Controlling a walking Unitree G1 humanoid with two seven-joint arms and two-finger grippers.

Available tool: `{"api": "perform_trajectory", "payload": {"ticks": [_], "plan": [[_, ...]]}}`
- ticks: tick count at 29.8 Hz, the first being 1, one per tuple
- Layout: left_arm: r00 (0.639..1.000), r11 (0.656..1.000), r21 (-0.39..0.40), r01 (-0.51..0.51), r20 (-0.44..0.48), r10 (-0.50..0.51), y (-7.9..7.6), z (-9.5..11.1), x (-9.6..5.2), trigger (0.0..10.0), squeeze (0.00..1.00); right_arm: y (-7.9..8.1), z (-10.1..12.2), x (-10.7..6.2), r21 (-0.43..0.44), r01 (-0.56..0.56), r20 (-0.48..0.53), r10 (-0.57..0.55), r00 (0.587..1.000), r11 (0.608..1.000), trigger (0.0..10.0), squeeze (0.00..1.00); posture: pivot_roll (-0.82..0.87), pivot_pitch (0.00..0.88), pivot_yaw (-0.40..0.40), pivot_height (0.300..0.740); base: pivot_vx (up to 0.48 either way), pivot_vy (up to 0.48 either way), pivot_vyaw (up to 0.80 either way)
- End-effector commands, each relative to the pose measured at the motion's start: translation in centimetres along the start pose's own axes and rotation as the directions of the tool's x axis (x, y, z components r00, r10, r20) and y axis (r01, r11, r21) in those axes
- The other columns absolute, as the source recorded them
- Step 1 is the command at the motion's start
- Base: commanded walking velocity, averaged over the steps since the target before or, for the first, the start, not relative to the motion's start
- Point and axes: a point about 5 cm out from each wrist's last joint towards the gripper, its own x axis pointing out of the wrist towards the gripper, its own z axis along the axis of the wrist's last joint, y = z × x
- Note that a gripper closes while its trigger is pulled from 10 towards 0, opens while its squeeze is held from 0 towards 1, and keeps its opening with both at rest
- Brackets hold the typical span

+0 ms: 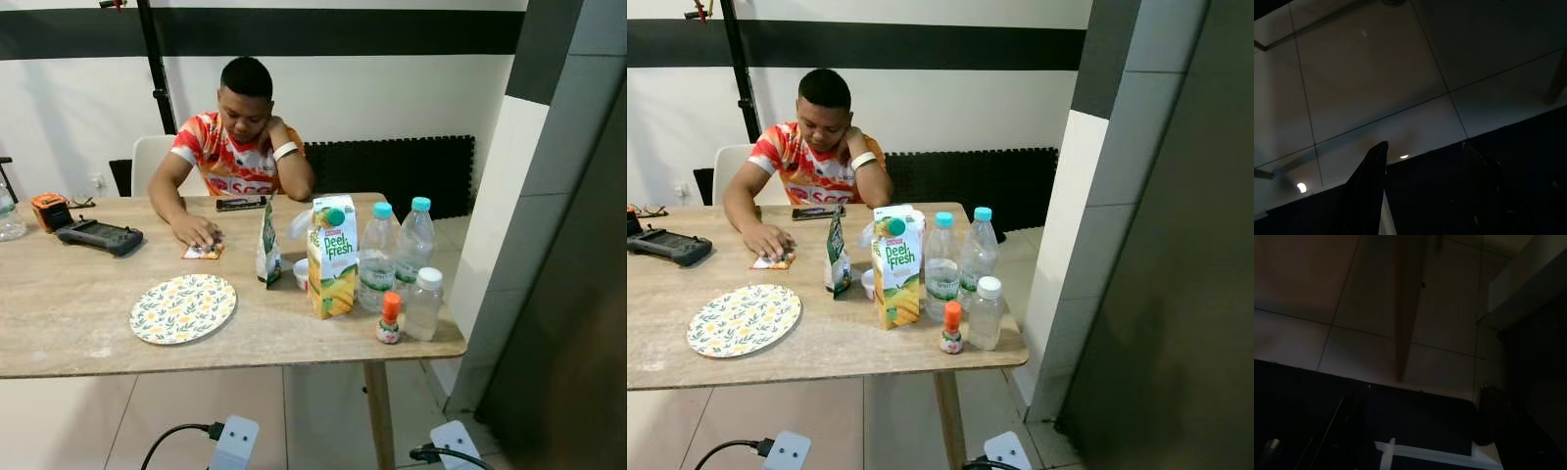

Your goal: Restocking fridge

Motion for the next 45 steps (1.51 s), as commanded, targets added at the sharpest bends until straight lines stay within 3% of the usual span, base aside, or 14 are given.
{"api": "perform_trajectory", "payload": {"ticks": [1, 9, 30, 45], "plan": [[1.0, 1.0, 0.001, -0.023, 0.002, 0.023, 1.2, -0.3, -0.1, 10.0, 0.0, 0.5, -0.3, 0.0, 0.019, 0.0, 0.002, 0.0, 1.0, 1.0, 10.0, 0.0, -0.02, 0.013, -0.007, 0.74, 0.0, 0.0, 0.0], [1.0, 0.999, 0.044, 0.008, 0.005, -0.008, 1.2, -0.2, -0.1, 10.0, 0.0, 0.8, -1.1, -0.2, 0.082, 0.021, -0.021, -0.019, 1.0, 0.996, 10.0, 0.0, -0.02, 0.012, 0.01, 0.74, 0.0, 0.0, 0.0], [0.999, 0.997, 0.06, 0.044, -0.031, -0.042, 0.0, -0.5, -0.1, 10.0, 0.0, 0.8, -2.5, -0.5, 0.111, 0.043, -0.062, -0.036, 0.997, 0.993, 10.0, 0.0, -0.05, 0.015, 0.041, 0.74, 0.0, 0.0, 0.0], [0.999, 0.998, 0.05, 0.047, -0.028, -0.046, -0.5, -0.2, 0.0, 10.0, 0.0, -0.9, -3.0, -0.8, 0.101, 0.072, -0.077, -0.064, 0.995, 0.992, 10.0, 0.0, -0.05, 0.012, 0.008, 0.74, 0.0, 0.0, 0.0]]}}
